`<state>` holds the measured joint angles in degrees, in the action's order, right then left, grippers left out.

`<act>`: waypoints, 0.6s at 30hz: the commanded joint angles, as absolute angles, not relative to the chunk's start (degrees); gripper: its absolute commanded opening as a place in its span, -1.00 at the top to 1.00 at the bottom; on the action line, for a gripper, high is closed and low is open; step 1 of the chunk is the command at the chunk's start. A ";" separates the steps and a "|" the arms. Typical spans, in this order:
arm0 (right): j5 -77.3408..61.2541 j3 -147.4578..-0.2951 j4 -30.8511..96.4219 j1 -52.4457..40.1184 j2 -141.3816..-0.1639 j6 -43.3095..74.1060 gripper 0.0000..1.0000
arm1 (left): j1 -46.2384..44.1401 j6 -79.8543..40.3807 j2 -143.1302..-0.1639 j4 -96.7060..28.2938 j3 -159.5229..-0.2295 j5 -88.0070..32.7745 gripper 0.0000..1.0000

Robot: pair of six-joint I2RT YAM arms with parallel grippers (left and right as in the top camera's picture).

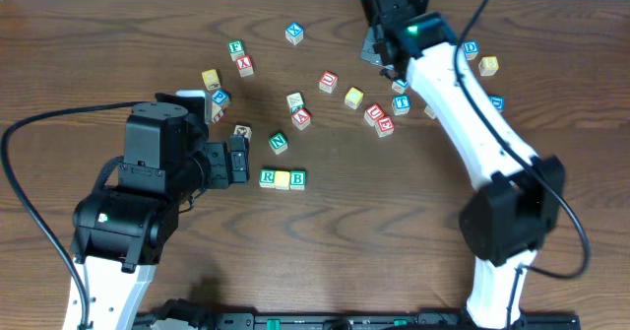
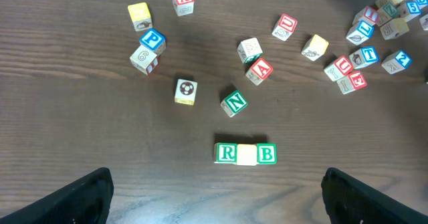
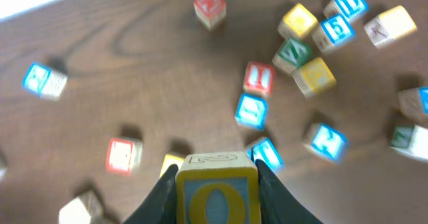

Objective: Spell out ROBOT
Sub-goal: 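Lift the O block and carry it toward the R-O-B row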

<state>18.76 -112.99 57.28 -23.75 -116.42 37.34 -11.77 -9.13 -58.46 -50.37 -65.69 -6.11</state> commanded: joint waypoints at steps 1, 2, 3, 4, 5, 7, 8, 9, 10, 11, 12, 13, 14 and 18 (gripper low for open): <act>14.39 -113.58 61.76 -25.21 -113.99 34.59 0.98 | -11.57 -8.60 -58.35 -50.37 -66.76 -6.44 -0.96; 14.00 -113.58 63.22 -25.56 -113.67 34.63 0.97 | -11.57 -8.60 -58.37 -50.37 -66.76 -6.44 -0.96; 13.98 -113.56 65.30 -26.22 -113.10 34.61 0.98 | -11.57 -8.60 -58.37 -50.37 -66.76 -6.44 -0.96; 14.02 -113.51 66.22 -26.76 -112.92 34.61 0.98 | -11.57 -8.60 -58.37 -50.37 -66.76 -6.46 -0.96; 14.24 -113.45 66.87 -27.40 -112.68 34.50 0.98 | -11.57 -8.60 -58.37 -50.37 -66.76 -6.46 -0.96; 14.66 -112.84 67.48 -29.17 -112.01 34.06 0.97 | -11.57 -8.60 -58.37 -50.37 -66.76 -6.44 -0.96; 14.66 -112.22 67.37 -29.98 -111.55 34.06 0.98 | -11.57 -8.60 -58.37 -50.37 -66.76 -6.44 -0.96; 14.66 -111.00 66.87 -30.98 -110.74 34.09 0.98 | -11.57 -8.60 -58.37 -50.37 -66.76 -6.44 -0.96; 14.66 -109.60 66.00 -31.88 -109.91 34.15 0.98 | -11.57 -8.58 -58.37 -50.37 -66.76 -6.46 -0.96; 14.70 -107.39 64.55 -32.91 -108.68 34.22 0.98 | -11.57 -8.60 -58.37 -50.37 -66.76 -6.46 -0.96; 14.70 -104.79 62.70 -33.78 -107.26 34.28 0.98 | -11.57 -8.60 -58.37 -50.37 -66.76 -6.44 -0.96; 14.70 -101.89 60.66 -34.52 -105.82 34.83 0.98 | -11.57 -8.60 -58.37 -50.37 -66.76 -6.46 -0.96; 14.68 -98.32 58.41 -35.27 -103.85 35.62 0.98 | -11.57 -8.60 -58.37 -50.37 -66.76 -6.46 -0.96; 13.76 -83.79 49.21 -37.34 -96.16 39.22 0.97 | -11.57 -8.60 -58.37 -50.37 -66.76 -6.44 -0.96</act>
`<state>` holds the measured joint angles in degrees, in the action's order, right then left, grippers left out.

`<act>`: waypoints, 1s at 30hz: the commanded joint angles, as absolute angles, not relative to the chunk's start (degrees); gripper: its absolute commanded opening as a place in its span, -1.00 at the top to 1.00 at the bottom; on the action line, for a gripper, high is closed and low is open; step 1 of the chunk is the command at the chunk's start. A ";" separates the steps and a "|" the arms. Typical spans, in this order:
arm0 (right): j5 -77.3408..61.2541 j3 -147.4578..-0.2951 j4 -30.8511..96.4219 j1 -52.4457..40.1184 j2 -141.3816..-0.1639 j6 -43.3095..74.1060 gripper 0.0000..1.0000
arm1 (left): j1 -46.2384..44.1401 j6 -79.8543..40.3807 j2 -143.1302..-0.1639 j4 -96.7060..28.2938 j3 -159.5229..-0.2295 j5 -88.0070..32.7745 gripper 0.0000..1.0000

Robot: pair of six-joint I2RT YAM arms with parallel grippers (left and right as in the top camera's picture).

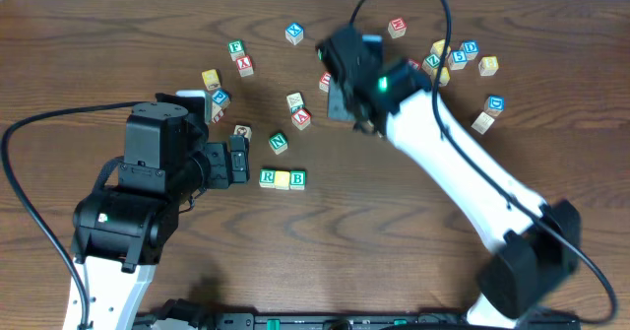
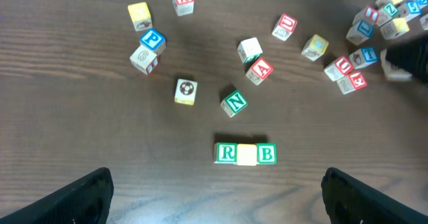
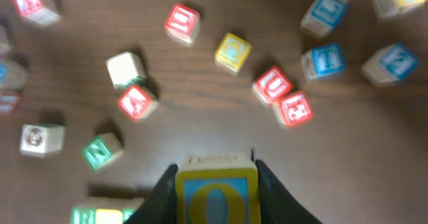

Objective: Spell out ROBOT
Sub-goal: 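Lift the O block and carry it toward the R-O-B row, then lower the O block onto the table right of the B block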

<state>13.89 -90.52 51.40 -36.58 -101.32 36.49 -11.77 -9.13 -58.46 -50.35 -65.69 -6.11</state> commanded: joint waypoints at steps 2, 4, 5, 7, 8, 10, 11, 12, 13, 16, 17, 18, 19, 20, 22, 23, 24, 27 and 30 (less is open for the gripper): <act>13.34 -77.60 45.43 -38.44 -93.06 40.51 0.97 | -11.57 -8.58 -58.37 -50.37 -66.76 -6.46 -0.95; 14.79 -70.24 42.46 -40.86 -90.70 43.48 0.98 | -11.57 -8.60 -58.37 -50.37 -66.76 -6.46 -0.96; 15.70 -68.58 41.95 -41.74 -90.72 44.58 0.98 | -11.57 -8.60 -58.37 -50.37 -66.76 -6.44 -0.96; 16.97 -65.56 40.45 -43.40 -91.15 46.50 0.98 | -11.57 -8.60 -58.37 -50.37 -66.76 -6.44 -0.96; 17.08 -64.29 39.42 -44.12 -91.37 46.96 0.98 | -11.57 -8.60 -58.37 -50.37 -66.76 -6.46 -0.96; 17.04 -61.69 36.42 -45.54 -92.14 47.59 0.98 | -11.57 -8.60 -58.37 -50.37 -66.76 -6.46 -0.96; 17.04 -60.69 34.96 -46.15 -92.71 47.81 0.98 | -11.57 -8.60 -58.37 -50.37 -66.76 -6.44 -0.96; 17.02 -60.05 33.74 -46.59 -93.12 47.83 0.98 | -11.57 -8.60 -58.35 -50.37 -66.76 -6.46 -0.96; 17.02 -59.53 32.51 -47.03 -93.86 47.83 0.98 | -11.57 -8.60 -58.37 -50.37 -66.76 -6.44 -0.96; 16.93 -59.42 31.16 -47.48 -95.92 47.97 0.98 | -11.57 -8.60 -58.37 -50.37 -66.76 -6.44 -0.96; 16.43 -59.40 30.57 -47.53 -97.08 47.97 0.98 | -11.57 -8.60 -58.37 -50.37 -66.76 -6.46 -0.96; 16.38 -59.42 30.24 -47.53 -97.89 47.97 0.98 | -11.57 -8.60 -58.37 -50.37 -66.76 -6.46 -0.96; 16.38 -59.40 29.71 -47.55 -98.83 47.97 0.98 | -11.57 -8.58 -58.37 -50.37 -66.76 -6.44 -0.96; 16.36 -59.42 29.19 -47.57 -99.79 47.97 0.98 | -11.57 -8.60 -58.37 -50.37 -66.76 -6.46 -0.96; 16.10 -59.40 27.90 -47.72 -101.84 47.94 0.98 | -11.57 -8.60 -58.37 -50.37 -66.76 -6.44 -0.96; 15.90 -59.42 27.40 -47.79 -102.63 47.94 0.98 | -11.57 -8.60 -58.37 -50.37 -66.76 -6.44 -0.96; 15.66 -59.42 26.81 -47.90 -103.44 47.92 0.98 | -11.57 -8.60 -58.37 -50.37 -66.76 -6.46 -0.96; 15.22 -59.42 25.91 -48.01 -104.40 47.68 0.98 | -11.57 -8.60 -58.37 -50.37 -66.76 -6.46 -0.96; 15.11 -59.46 25.15 -48.01 -104.40 47.22 0.98 | -11.57 -8.60 -58.37 -50.37 -66.76 -6.46 -0.96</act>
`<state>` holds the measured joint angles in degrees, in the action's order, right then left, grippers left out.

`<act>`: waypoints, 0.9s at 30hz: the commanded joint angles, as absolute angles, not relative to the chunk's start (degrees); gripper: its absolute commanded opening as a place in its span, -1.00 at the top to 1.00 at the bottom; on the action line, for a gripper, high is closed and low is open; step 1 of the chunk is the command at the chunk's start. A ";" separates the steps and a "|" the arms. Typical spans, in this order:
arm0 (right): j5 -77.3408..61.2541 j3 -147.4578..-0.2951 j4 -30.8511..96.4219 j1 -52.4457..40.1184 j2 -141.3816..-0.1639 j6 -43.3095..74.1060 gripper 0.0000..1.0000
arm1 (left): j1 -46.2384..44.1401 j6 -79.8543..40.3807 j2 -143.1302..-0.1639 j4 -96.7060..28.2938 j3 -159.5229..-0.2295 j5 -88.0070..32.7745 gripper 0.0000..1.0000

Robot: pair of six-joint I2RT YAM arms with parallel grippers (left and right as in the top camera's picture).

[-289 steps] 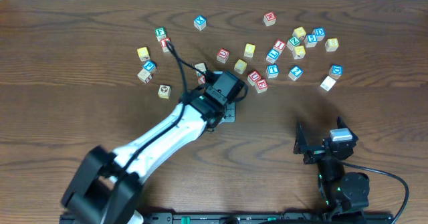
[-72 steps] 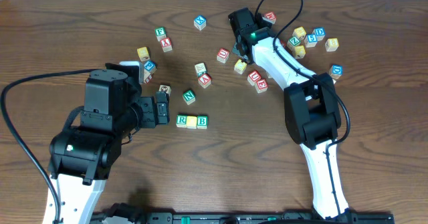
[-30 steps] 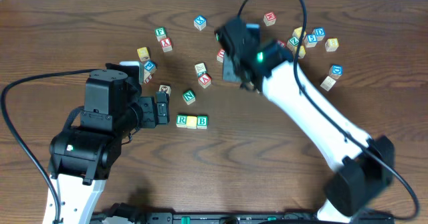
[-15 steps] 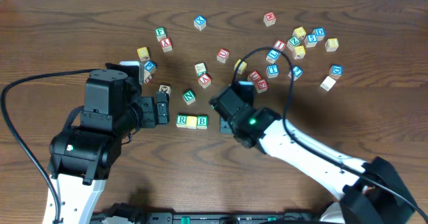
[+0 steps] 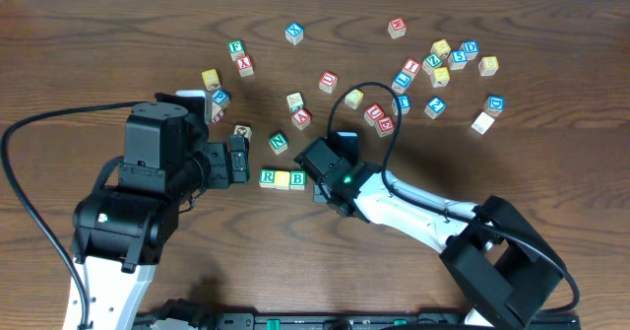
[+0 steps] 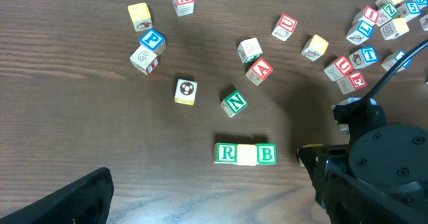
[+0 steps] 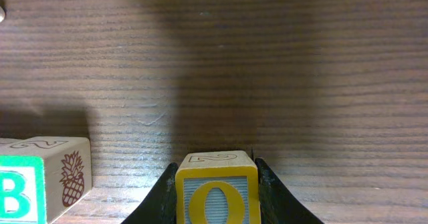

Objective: Spell out ROBOT
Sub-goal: 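Lower the O block onto the table right of the B block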

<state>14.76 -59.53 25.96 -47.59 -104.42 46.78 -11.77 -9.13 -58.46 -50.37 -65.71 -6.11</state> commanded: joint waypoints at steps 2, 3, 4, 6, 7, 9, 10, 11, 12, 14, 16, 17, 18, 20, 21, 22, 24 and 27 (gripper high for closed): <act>14.61 -59.46 23.94 -48.07 -104.40 46.61 0.98 | -11.57 -8.60 -58.37 -50.37 -66.76 -6.44 -0.96; 14.61 -59.46 23.68 -48.14 -104.40 46.54 0.98 | -11.57 -8.60 -58.37 -50.37 -66.76 -6.44 -0.96; 14.59 -59.46 23.40 -48.31 -104.40 46.46 0.98 | -11.57 -8.60 -58.37 -50.37 -66.76 -6.44 -0.96; 14.61 -59.46 23.14 -48.62 -104.40 46.44 0.98 | -11.57 -8.60 -58.37 -50.37 -66.76 -6.44 -0.96; 14.61 -59.46 23.05 -48.77 -104.40 46.44 0.98 | -11.57 -8.60 -58.37 -50.37 -66.76 -6.46 -0.96; 14.61 -59.46 22.68 -49.10 -104.40 46.41 0.98 | -11.57 -8.60 -58.37 -50.37 -66.76 -6.44 -0.96; 14.61 -59.46 22.50 -49.23 -104.40 46.41 0.98 | -11.57 -8.60 -58.37 -50.37 -66.76 -6.44 -0.96; 14.61 -59.46 22.46 -49.34 -104.40 46.44 0.98 | -11.57 -8.60 -58.37 -50.37 -66.76 -6.46 -0.95; 14.61 -59.46 22.39 -49.43 -104.40 46.46 0.98 | -11.57 -8.60 -58.37 -50.37 -66.76 -6.44 -0.96; 14.44 -59.46 21.96 -49.84 -104.44 46.44 0.98 | -11.57 -8.60 -58.37 -50.37 -66.76 -6.46 -0.96; 14.44 -59.46 21.54 -50.30 -104.53 46.46 0.98 | -11.57 -8.60 -58.35 -50.37 -66.76 -6.44 -0.96; 14.46 -59.46 21.45 -50.46 -104.55 46.46 0.98 | -11.57 -8.60 -58.37 -50.37 -66.76 -6.44 -0.96; 14.50 -59.46 21.41 -50.52 -104.55 46.46 0.98 | -11.57 -8.60 -58.37 -50.37 -66.76 -6.44 -0.96; 14.48 -59.46 21.10 -50.52 -104.55 46.46 0.98 | -11.57 -8.60 -58.37 -50.37 -66.76 -6.44 -0.96; 14.48 -59.46 20.99 -50.52 -104.55 46.46 0.98 | -11.57 -8.60 -58.37 -50.37 -66.76 -6.44 -0.95; 14.48 -59.46 20.97 -50.52 -104.55 46.44 0.98 | -11.57 -8.60 -58.37 -50.37 -66.76 -6.46 -0.96; 14.66 -59.46 20.97 -50.52 -104.60 46.41 0.98 | -11.57 -8.58 -58.37 -50.37 -66.76 -6.46 -0.96; 15.29 -59.44 20.69 -50.59 -104.84 45.93 0.98 | -11.57 -8.60 -58.37 -50.37 -66.76 -6.44 -0.95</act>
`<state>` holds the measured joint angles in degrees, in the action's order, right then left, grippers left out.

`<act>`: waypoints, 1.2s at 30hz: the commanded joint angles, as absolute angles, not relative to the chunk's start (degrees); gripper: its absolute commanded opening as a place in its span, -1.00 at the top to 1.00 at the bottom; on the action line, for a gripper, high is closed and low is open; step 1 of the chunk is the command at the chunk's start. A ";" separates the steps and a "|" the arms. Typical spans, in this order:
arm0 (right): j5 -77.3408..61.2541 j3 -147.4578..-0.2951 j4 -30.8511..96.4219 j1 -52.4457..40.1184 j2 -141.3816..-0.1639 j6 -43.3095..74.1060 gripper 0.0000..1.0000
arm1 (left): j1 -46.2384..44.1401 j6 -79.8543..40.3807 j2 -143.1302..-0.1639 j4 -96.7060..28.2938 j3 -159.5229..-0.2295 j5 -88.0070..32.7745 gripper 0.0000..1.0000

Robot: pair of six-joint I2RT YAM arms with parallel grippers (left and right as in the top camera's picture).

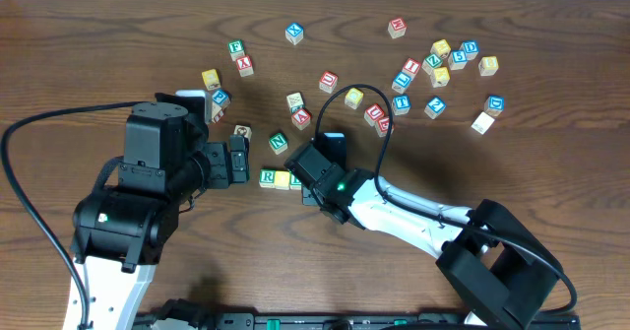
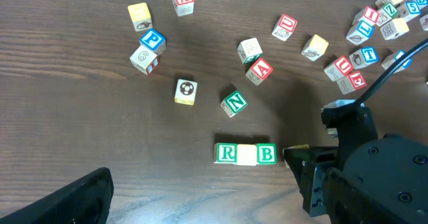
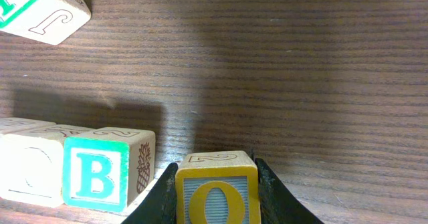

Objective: Spell out ROBOT
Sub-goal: 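Lower the O block onto the table right of the B block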

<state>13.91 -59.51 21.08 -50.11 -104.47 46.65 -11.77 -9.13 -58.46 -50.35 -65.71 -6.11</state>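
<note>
A short row stands on the table: green R block (image 2: pixel 227 153), a pale yellow block (image 2: pixel 247 154), green B block (image 2: pixel 266 154). My right gripper (image 3: pixel 217 197) is shut on a yellow O block (image 3: pixel 217 197), held low just right of the B block (image 3: pixel 97 176). From overhead the right gripper (image 1: pixel 317 177) covers the row's right end. A blue T block (image 2: pixel 368 54) lies in the far right cluster. My left gripper (image 2: pixel 214 204) is open, near side of the row, nothing between its fingers.
Loose blocks lie beyond the row: green N (image 2: pixel 235 102), red A (image 2: pixel 261 69), red U (image 2: pixel 285 26), blue P (image 2: pixel 152 39), a yellow picture block (image 2: pixel 186 91). A cluster sits at the far right (image 1: pixel 438 59). The right arm's cable (image 1: pixel 364 103) loops over the blocks.
My right gripper, still holding the O block, has shifted left toward the row; the B block now sits right beside the O. The left arm has not moved.
My right gripper held the O block high over the far right cluster. Then it was over the middle blocks, then low on the table right of the R-blank-B row. Now it stands next to the B. The left gripper stayed open and still.
</note>
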 commanded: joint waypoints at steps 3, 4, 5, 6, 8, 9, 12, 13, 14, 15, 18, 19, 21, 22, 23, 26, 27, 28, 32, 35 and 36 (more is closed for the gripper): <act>15.57 -59.44 19.59 -50.59 -105.43 45.10 0.98 | -11.57 -8.60 -58.37 -50.37 -66.76 -6.46 -0.96; 15.75 -59.44 19.40 -50.59 -105.58 45.12 0.98 | -11.57 -8.60 -58.37 -50.37 -66.76 -6.46 -0.96; 15.88 -59.44 19.22 -50.59 -105.67 45.10 0.98 | -11.57 -8.60 -58.37 -50.37 -66.76 -6.46 -0.96; 16.01 -59.44 19.09 -50.59 -105.78 45.10 0.97 | -11.57 -8.60 -58.35 -50.37 -66.76 -6.46 -0.96; 16.19 -59.44 19.03 -50.57 -105.84 45.10 0.96 | -11.57 -8.60 -58.37 -50.37 -66.76 -6.44 -0.96; 16.32 -59.44 19.05 -50.57 -105.84 45.10 0.96 | -11.57 -8.60 -58.37 -50.37 -66.76 -6.44 -0.96; 16.40 -59.44 19.03 -50.57 -106.08 45.10 0.95 | -11.57 -8.60 -58.37 -50.37 -66.76 -6.44 -0.96; 16.43 -59.44 19.03 -50.57 -106.10 45.10 0.95 | -11.57 -8.58 -58.37 -50.37 -66.76 -6.44 -0.96; 16.43 -59.44 19.03 -50.57 -106.21 45.12 0.95 | -11.57 -8.60 -58.37 -50.37 -66.76 -6.46 -0.96; 16.40 -59.44 19.03 -50.57 -106.50 45.12 0.95 | -11.57 -8.60 -58.37 -50.37 -66.76 -6.46 -0.96; 16.40 -59.44 19.03 -50.57 -107.07 45.15 0.95 | -11.57 -8.60 -58.37 -50.37 -66.76 -6.46 -0.96; 16.40 -59.44 19.00 -50.57 -107.33 45.15 0.95 | -11.57 -8.60 -58.37 -50.37 -66.76 -6.46 -0.95; 16.40 -59.44 18.79 -50.57 -107.68 45.15 0.94 | -11.57 -8.60 -58.37 -50.37 -66.76 -6.44 -0.96; 16.38 -59.44 18.61 -50.57 -107.85 45.15 0.93 | -11.57 -8.60 -58.37 -50.37 -66.76 -6.44 -0.96; 16.38 -59.44 18.55 -50.57 -107.92 45.15 0.92 | -11.57 -8.60 -58.37 -50.37 -66.76 -6.46 -0.95; 16.38 -59.44 18.48 -50.57 -107.92 45.15 0.89 | -11.57 -8.60 -58.37 -50.37 -66.76 -6.44 -0.96; 16.38 -59.44 18.44 -50.57 -107.92 45.15 0.85 | -11.57 -8.60 -58.37 -50.37 -66.76 -6.44 -0.96; 16.38 -59.44 18.44 -50.57 -107.92 45.15 0.76 | -11.57 -8.60 -58.37 -50.37 -66.76 -6.46 -0.95; 16.38 -59.44 18.41 -50.57 -107.92 45.15 0.54 | -11.57 -8.60 -58.37 -50.37 -66.76 -6.46 -0.96; 16.38 -59.44 18.39 -50.57 -107.92 45.17 0.41 | -11.57 -8.60 -58.37 -50.37 -66.76 -6.46 -0.96; 16.38 -59.44 18.39 -50.57 -107.92 45.17 0.39 | -11.57 -8.60 -58.37 -50.37 -66.76 -6.44 -0.96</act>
<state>15.22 -59.51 18.52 -50.11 -106.52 45.56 -11.77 -9.13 -58.46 -50.35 -65.71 -6.11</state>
